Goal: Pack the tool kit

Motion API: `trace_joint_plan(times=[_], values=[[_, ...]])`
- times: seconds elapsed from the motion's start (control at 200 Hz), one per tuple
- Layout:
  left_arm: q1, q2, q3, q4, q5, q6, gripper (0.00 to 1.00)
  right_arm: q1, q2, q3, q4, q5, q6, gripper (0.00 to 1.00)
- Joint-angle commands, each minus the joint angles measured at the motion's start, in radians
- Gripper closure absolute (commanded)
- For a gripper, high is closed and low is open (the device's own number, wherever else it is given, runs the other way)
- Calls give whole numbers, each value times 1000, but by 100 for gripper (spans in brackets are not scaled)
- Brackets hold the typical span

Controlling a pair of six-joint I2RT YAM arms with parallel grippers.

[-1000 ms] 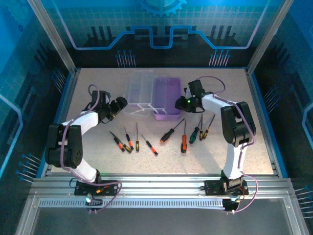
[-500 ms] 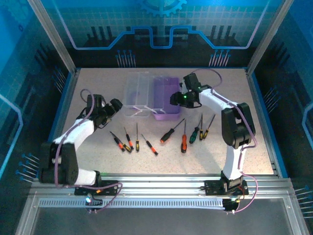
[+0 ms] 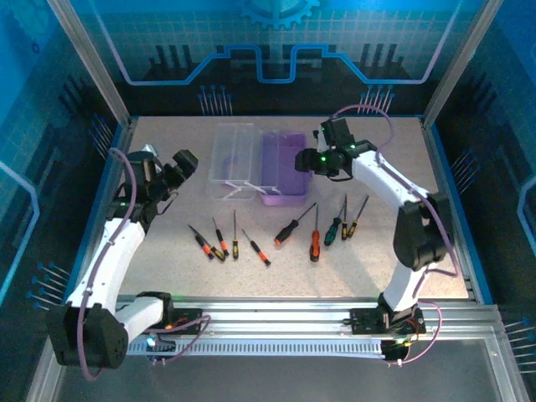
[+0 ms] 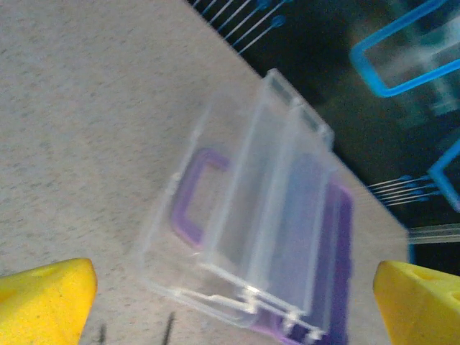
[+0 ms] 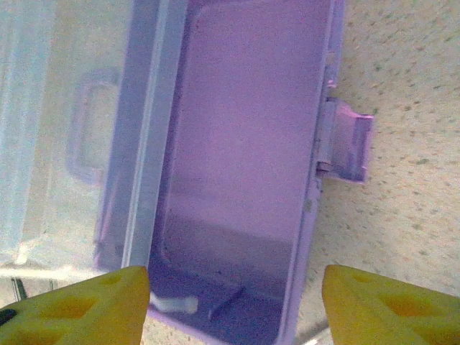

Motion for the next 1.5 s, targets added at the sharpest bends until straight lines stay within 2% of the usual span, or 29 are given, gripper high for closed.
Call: trace_joint_plan(times=[0.0,0.07,0.14,0.245,0.345,0.46,0.59,0.7,0.986,1.266,1.496], values=[[0,-30,54,21,76,-79,1,31,-116,-98,-42,82,-3,29],[0,-28,60,67,76,-135,1,40,-178,-177,-35,130,29,24],[0,-19,58,143,84,-179,1,45,-231,-242,-44,154,45,24],[-2,21,36,300,164,-259,1,45,-303,-315,-69,166,30,28],[-21,81,31,383,235,-262,1,50,-353,-364,-107,212,24,32],[-65,124,34,386,266,-174,1,64,-405,-397,-156,248,4,34],[-114,148,27,375,282,-146,1,79,-438,-408,-194,292,0,39],[-174,161,12,381,282,-129,1,101,-441,-402,-219,282,29,47],[-312,173,28,331,265,-84,1,269,-382,-407,-250,348,162,56],[-396,191,35,304,257,-73,1,364,-376,-516,-236,388,313,57],[-420,207,55,260,245,-42,1,389,-370,-550,-169,323,308,57]])
